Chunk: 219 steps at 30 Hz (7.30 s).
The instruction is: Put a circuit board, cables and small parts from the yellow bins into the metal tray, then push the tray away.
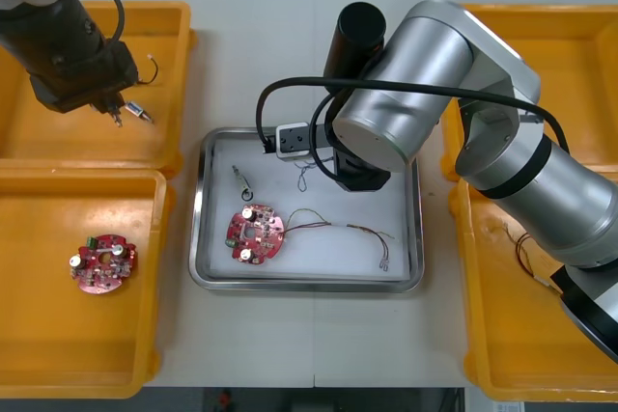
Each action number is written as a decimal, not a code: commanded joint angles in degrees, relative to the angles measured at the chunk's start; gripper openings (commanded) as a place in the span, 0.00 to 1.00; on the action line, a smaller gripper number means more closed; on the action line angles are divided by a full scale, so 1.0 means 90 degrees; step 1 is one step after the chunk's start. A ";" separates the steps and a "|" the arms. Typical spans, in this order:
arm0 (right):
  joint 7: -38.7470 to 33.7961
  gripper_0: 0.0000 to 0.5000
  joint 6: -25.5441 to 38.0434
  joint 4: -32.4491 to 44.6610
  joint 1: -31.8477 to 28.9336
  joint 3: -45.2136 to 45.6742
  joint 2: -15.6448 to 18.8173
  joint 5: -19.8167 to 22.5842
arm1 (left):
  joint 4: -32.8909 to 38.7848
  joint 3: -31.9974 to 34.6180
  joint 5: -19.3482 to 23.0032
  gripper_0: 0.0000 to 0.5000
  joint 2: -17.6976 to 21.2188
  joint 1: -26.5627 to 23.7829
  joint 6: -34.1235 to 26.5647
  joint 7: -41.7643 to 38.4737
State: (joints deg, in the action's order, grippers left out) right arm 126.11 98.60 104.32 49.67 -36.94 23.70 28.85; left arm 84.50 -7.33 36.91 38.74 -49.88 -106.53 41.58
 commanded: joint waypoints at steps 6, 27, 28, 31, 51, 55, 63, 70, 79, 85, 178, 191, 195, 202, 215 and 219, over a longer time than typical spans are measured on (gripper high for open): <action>-0.0047 0.00 -0.1102 -0.0927 -0.0031 -0.0778 -0.0055 -0.0364 | 0.0826 0.0150 0.0518 0.00 0.0471 -0.0170 -0.0385 0.0898; -0.0213 1.00 -0.0750 -0.0800 -0.0031 -0.0827 -0.0065 -0.0579 | 0.1158 0.0150 0.0636 0.00 0.0490 -0.0161 -0.0385 0.1025; -0.0232 1.00 -0.0623 -0.0674 -0.0031 -0.0769 -0.0065 -0.0608 | 0.1168 0.0150 0.0636 0.00 0.0500 -0.0170 -0.0385 0.1025; -0.0301 1.00 -0.0262 -0.0293 -0.0031 -0.0583 -0.0065 -0.0647 | 0.1178 0.0150 0.0645 0.00 0.0500 -0.0161 -0.0385 0.1025; -0.3914 1.00 0.1267 0.2334 -0.0627 0.1351 0.0482 -0.0325 | 0.1959 -0.0436 0.0948 0.00 0.0432 -0.0170 -0.0385 0.0800; -0.4520 1.00 0.1267 0.2578 -0.0939 0.1673 0.0805 -0.0091 | 0.2252 -0.0631 0.1095 0.00 0.0363 -0.0170 -0.0385 0.0419; -0.5164 1.00 0.1267 0.2862 -0.1359 0.2933 0.1332 0.1159 | 0.2789 -0.1168 0.1173 0.00 0.0041 -0.0170 -0.0385 -0.0235; -0.5779 1.00 0.1267 0.3448 -0.2267 0.3978 0.1664 0.1491 | 0.2701 -0.1969 0.0655 0.00 -0.0428 -0.0180 -0.0058 -0.0382; -0.6678 1.00 0.1267 0.3672 -0.3322 0.5540 0.1830 0.2439 | 0.1998 -0.2662 -0.0077 0.00 -0.1189 -0.0229 0.0538 -0.0538; -0.6873 1.00 0.1267 0.3965 -0.4045 0.6233 0.1859 0.2527 | 0.1490 -0.3053 -0.0253 0.00 -0.1463 -0.0229 0.1095 -0.0577; -0.6844 1.00 0.1267 0.4688 -0.3068 0.2942 0.2416 0.2732 | 0.3521 0.2123 0.1856 1.00 0.1760 0.3052 -0.0385 0.3036; -0.6424 1.00 0.1267 0.3838 -0.1359 0.0228 0.1439 0.1697 | 0.3629 0.3002 0.2100 1.00 0.1838 0.4029 -0.0385 0.3769; -0.5574 1.00 0.1267 0.3340 -0.1027 -0.0319 0.0990 0.1238 | 0.3766 0.3041 0.2081 1.00 0.1779 0.4292 -0.0385 0.3769; -0.4432 1.00 0.1267 0.2989 -0.0734 -0.1042 0.0551 0.0447 | 0.3853 0.3109 0.2130 1.00 0.1779 0.4400 -0.0360 0.3749; -0.3533 1.00 0.0509 0.1924 -0.0431 -0.2263 0.0014 0.0124 | 0.3893 0.3314 0.2071 1.00 0.1565 0.4390 -0.0360 0.3788; -0.3494 1.00 0.0343 0.1631 -0.0422 -0.2409 -0.0172 0.0095 | 0.3893 0.3314 0.2100 1.00 0.1555 0.4390 -0.0360 0.3788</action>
State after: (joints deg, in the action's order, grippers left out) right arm 94.42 102.80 119.92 44.00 -57.01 24.77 30.31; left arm 117.87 20.62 55.60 52.57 -11.34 -109.62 71.11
